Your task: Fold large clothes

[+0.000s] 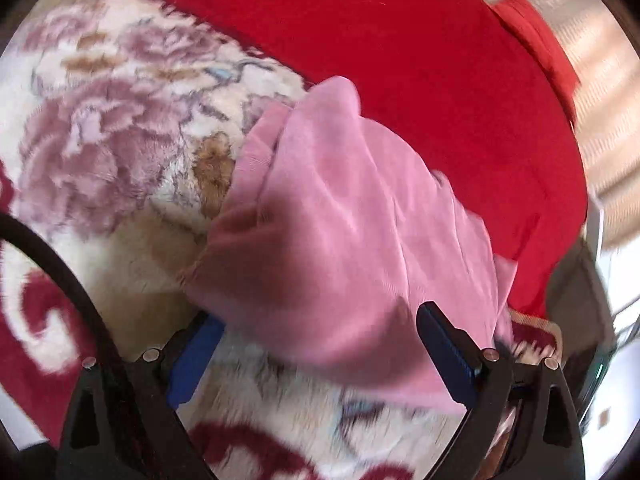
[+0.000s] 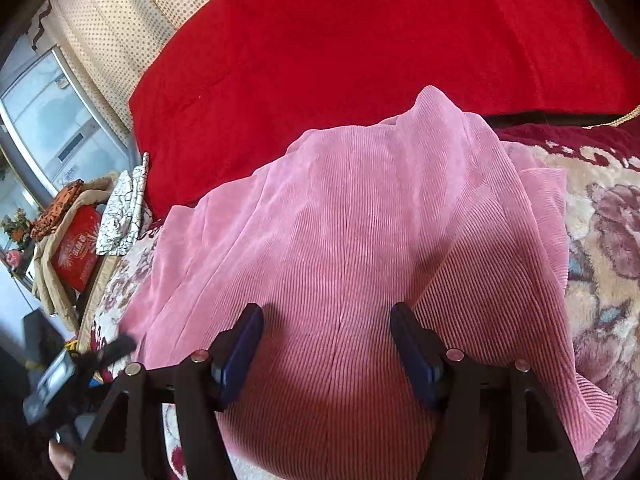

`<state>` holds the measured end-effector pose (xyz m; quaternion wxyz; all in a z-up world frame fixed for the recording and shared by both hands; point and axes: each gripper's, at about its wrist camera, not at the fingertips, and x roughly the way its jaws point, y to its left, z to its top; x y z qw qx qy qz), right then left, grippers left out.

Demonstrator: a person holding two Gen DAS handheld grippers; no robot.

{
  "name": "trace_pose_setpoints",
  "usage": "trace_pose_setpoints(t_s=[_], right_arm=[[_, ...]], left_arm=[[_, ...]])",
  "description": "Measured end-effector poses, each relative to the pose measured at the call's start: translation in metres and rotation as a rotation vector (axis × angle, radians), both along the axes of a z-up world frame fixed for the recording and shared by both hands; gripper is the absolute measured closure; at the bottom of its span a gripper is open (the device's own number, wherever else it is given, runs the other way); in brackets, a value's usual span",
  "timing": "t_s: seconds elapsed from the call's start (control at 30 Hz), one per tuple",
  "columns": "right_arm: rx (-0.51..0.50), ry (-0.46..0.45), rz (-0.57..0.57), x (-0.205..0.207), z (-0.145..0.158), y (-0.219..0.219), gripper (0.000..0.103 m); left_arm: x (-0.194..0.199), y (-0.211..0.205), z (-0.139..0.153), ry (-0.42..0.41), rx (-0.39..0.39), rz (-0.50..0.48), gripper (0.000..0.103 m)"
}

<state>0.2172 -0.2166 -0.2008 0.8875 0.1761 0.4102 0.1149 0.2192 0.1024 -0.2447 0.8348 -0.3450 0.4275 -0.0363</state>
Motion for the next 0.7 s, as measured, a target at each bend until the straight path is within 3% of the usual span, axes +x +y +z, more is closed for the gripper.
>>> trace_pose_setpoints(t_s=[0.07, 0.1, 0.13, 0.17, 0.23, 0.27, 0.37, 0.43, 0.5, 0.57, 0.63, 0.7], right_arm=[[-0.004, -0.004, 0.003, -0.001, -0.001, 0.0, 0.033], [-0.007, -0.005, 0.004, -0.001, -0.001, 0.001, 0.033], [-0.007, -0.003, 0.004, -0.001, -0.001, 0.001, 0.033], [-0.004, 0.0, 0.004, 0.0, -0.001, 0.0, 0.033], [0.01, 0.013, 0.003, 0.0, 0.0, -0.001, 0.033], [0.021, 0.022, 0.004, 0.001, 0.0, -0.003, 0.033], [0.045, 0.039, 0.006, 0.002, 0.0, -0.005, 0.034], [0.065, 0.051, 0.008, 0.002, 0.0, -0.009, 0.035], [0.09, 0.064, 0.017, 0.004, 0.0, -0.014, 0.035], [0.131, 0.079, 0.025, 0.007, 0.002, -0.02, 0.035], [0.181, 0.075, 0.023, 0.008, 0.007, -0.028, 0.035], [0.25, 0.053, 0.028, 0.01, 0.016, -0.034, 0.032]], left_arm=[[0.004, 0.005, -0.001, -0.024, -0.04, 0.042, 0.01], [0.006, 0.006, 0.0, -0.028, -0.038, 0.06, 0.026], [0.009, 0.007, 0.001, -0.022, -0.018, 0.068, 0.049], [0.011, 0.005, 0.003, -0.016, 0.014, 0.069, 0.052], [0.012, 0.001, 0.011, -0.044, 0.053, 0.066, 0.067], [0.01, -0.005, 0.02, -0.082, 0.089, 0.061, 0.07], [0.001, -0.043, 0.058, -0.257, 0.319, -0.043, 0.076], [-0.012, -0.086, 0.073, -0.382, 0.532, -0.181, 0.077], [-0.024, -0.128, 0.062, -0.44, 0.737, -0.333, 0.078], [-0.025, -0.151, 0.043, -0.42, 0.827, -0.435, 0.078], [-0.03, -0.162, 0.037, -0.441, 0.875, -0.47, 0.078], [-0.029, -0.156, 0.04, -0.438, 0.846, -0.477, 0.078]])
